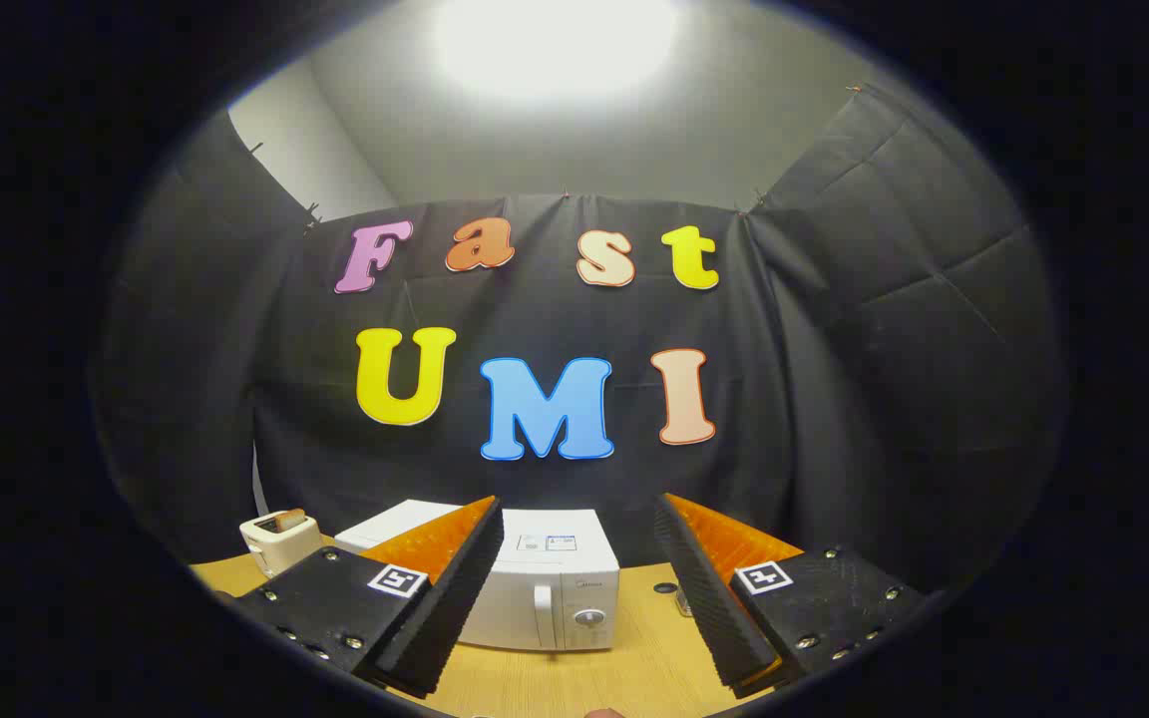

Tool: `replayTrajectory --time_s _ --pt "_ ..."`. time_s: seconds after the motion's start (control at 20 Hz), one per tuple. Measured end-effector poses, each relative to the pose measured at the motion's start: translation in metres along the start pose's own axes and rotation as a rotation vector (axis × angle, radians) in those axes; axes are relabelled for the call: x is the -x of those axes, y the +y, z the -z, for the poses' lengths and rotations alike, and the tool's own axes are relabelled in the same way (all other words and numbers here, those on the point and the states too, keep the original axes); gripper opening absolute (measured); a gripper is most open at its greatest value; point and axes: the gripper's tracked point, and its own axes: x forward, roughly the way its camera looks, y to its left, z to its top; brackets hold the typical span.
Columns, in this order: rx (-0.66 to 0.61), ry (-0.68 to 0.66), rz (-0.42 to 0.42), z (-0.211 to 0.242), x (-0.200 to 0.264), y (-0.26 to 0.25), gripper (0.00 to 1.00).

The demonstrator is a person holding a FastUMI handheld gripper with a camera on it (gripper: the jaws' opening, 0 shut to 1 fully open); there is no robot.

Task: Open the microwave, put the food inside, and close the microwave door.

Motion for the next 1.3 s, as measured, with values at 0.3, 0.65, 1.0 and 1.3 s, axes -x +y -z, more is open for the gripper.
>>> replayTrajectory --time_s 0.3,0.65,1.0,1.3 --pt "-0.009 -0.007 -0.027 0.001 -0.018 0.008 0.97" --pt "-0.001 0.019 -0.058 0.023 -0.043 0.014 0.97" --pt "-0.017 0.081 -0.09 0.061 -0.072 0.02 0.97" --pt "0.001 0.11 -0.104 0.086 -0.09 0.028 0.97"
